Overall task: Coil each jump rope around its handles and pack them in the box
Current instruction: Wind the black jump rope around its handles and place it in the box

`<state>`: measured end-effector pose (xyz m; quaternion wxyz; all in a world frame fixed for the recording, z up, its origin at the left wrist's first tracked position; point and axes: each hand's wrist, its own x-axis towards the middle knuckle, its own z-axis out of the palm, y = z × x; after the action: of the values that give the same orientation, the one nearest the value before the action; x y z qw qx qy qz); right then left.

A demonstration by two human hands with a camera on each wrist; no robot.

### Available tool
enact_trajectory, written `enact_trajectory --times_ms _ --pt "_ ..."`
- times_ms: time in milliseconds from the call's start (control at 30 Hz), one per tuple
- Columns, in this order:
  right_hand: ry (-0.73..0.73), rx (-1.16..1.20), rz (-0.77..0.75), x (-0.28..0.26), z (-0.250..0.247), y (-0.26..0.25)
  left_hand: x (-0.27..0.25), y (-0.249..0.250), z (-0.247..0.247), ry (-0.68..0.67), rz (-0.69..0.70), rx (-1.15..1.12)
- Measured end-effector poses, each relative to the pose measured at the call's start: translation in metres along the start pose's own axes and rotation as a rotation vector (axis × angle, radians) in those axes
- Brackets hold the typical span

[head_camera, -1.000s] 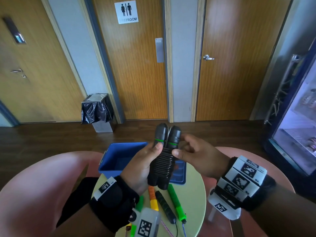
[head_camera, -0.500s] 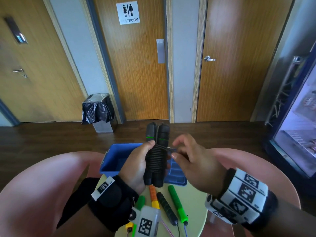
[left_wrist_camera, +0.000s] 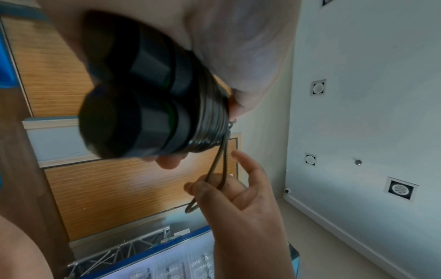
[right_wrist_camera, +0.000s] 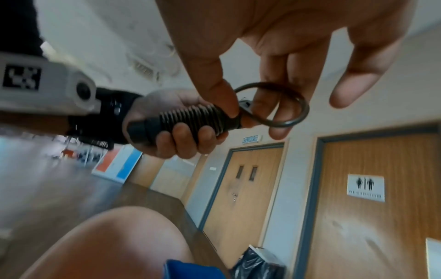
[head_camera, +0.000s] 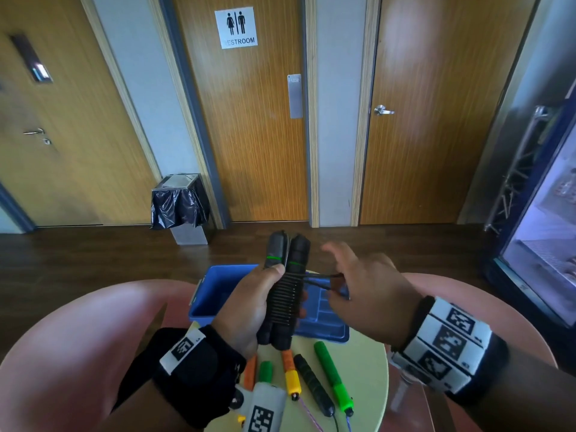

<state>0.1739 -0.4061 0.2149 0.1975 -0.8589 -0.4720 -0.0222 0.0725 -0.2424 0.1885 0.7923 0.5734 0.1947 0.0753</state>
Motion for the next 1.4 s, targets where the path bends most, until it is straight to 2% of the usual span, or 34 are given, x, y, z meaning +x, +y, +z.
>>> enact_trajectory --times_ms 67,133,300,400,500,633,933,1133,1400 --pt "0.025 -0.099 -0.011 0.004 -0.001 -0.008 -0.002 0.002 -0.004 -0.006 0.031 0.057" --pt "0.015 -0.102 -0.021 0.008 -0.002 -0.018 -0.004 0.004 -0.008 -0.024 0.053 0.099" --pt "-0.05 0.176 0.012 0.019 0.004 -0.038 -0.007 0.01 -0.025 -0.062 0.055 0.166" --pt "-0.012 0.194 0.004 0.03 0.006 -0.049 -0.007 0.013 -0.04 -0.082 0.035 0.182" --pt "-0.003 0.184 -0.039 0.043 0.004 -0.063 -0.01 0.019 -0.057 -0.141 -0.022 0.125" --pt "-0.063 0.337 -0.087 0.055 0.011 -0.087 -0.013 0.034 -0.082 -0.19 -0.084 0.018" --pt "-0.047 0.559 -0.011 0.069 0.027 -0.138 -0.021 0.056 -0.132 -0.282 -0.016 0.02" --pt "-0.024 0.555 -0.043 0.064 0.032 -0.167 -0.024 0.059 -0.156 -0.343 0.048 0.083" --pt "-0.11 0.57 0.036 0.07 0.031 -0.186 -0.027 0.062 -0.174 -0.332 0.095 0.144"
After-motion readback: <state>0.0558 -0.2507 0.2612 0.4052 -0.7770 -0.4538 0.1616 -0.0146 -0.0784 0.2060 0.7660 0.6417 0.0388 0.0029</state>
